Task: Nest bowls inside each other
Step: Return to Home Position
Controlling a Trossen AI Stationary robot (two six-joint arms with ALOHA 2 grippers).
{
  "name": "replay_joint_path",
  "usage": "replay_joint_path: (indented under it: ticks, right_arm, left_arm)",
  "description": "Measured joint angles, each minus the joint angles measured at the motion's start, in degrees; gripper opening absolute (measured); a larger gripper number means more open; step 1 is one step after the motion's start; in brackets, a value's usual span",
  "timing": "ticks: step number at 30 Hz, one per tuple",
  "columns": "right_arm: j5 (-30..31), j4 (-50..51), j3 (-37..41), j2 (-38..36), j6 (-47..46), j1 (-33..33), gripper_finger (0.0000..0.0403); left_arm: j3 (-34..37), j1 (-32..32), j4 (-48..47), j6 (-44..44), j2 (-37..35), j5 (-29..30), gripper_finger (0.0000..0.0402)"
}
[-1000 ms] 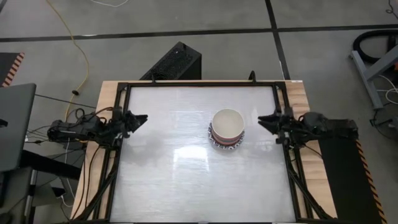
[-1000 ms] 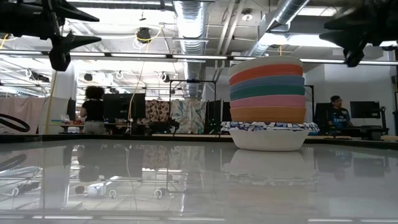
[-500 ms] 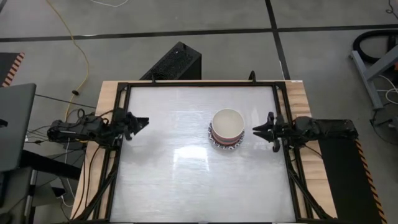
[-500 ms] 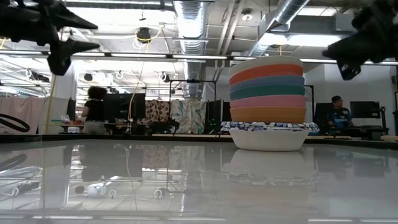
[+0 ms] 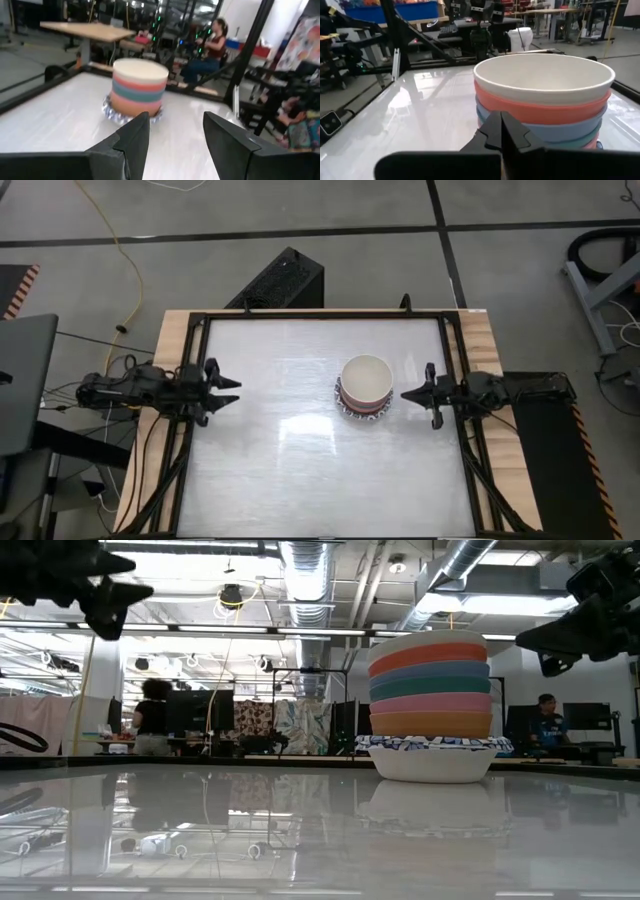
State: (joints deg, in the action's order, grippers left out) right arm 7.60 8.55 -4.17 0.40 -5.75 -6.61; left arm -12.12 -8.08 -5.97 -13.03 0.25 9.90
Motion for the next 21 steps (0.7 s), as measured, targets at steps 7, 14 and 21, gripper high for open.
replay_joint_path:
  ticks: [7,14,21]
  right_arm:
    - [-0.04,0.15,-0.03,-0.04,-0.21,0.0,0.0041]
    - [-0.04,0.21,-0.03,-0.04,-0.22,0.0,0.0051]
    - [-0.05,0.23,-0.06,-0.04,-0.23,0.0,0.0051]
  left_arm:
    - [0.0,0.0,-11.18,-0.09,0.0,-0.2,0.0175]
    - [0.0,0.0,-25.32,-0.05,0.02,-0.21,0.0175]
    - [0.0,0.02,-38.45,-1.18,0.02,-0.23,0.0175]
